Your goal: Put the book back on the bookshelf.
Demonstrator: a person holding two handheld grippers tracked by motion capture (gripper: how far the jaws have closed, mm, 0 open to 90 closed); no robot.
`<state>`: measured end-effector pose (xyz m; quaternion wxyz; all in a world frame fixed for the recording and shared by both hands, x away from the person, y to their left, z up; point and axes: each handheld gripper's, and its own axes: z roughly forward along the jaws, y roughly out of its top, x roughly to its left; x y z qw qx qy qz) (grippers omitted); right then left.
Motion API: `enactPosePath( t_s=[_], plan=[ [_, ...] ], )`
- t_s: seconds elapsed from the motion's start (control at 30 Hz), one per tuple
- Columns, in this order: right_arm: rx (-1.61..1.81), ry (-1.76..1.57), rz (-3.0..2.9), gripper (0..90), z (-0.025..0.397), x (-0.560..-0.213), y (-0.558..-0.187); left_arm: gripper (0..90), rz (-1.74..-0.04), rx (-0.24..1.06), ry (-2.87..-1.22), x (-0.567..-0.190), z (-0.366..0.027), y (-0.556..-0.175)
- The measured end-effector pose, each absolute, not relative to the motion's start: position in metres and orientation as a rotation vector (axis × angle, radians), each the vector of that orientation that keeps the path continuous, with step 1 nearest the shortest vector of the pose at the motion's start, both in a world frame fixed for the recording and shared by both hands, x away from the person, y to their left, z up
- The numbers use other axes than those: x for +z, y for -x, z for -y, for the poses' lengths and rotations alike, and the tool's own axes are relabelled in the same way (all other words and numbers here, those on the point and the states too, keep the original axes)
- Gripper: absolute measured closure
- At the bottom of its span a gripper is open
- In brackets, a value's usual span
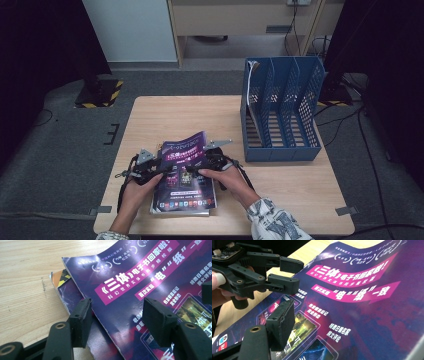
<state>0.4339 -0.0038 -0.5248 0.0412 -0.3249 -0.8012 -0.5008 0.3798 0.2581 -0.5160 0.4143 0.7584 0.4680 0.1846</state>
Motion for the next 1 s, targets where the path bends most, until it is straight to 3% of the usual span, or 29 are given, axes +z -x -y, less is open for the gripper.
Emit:
enactPosePath(
  t_s=[0.2, 0.67, 1.0],
  plan=[
    [-1.525, 0.994, 2.457, 30.1, 0.004, -0.524, -0.434, 40.7, -1.177, 0.464, -1.906, -0.516, -0.258, -0.380],
    [-1.654, 1.081, 2.371, 75.6, 0.010, -0.508, -0.431, 38.0, -1.166, 0.413, -1.887, -0.513, -0.261, -0.380],
    [-1.771, 0.978, 2.460, 77.9, 0.012, -0.488, -0.421, 30.6, -1.159, 0.393, -1.782, -0.505, -0.268, -0.380]
  ],
)
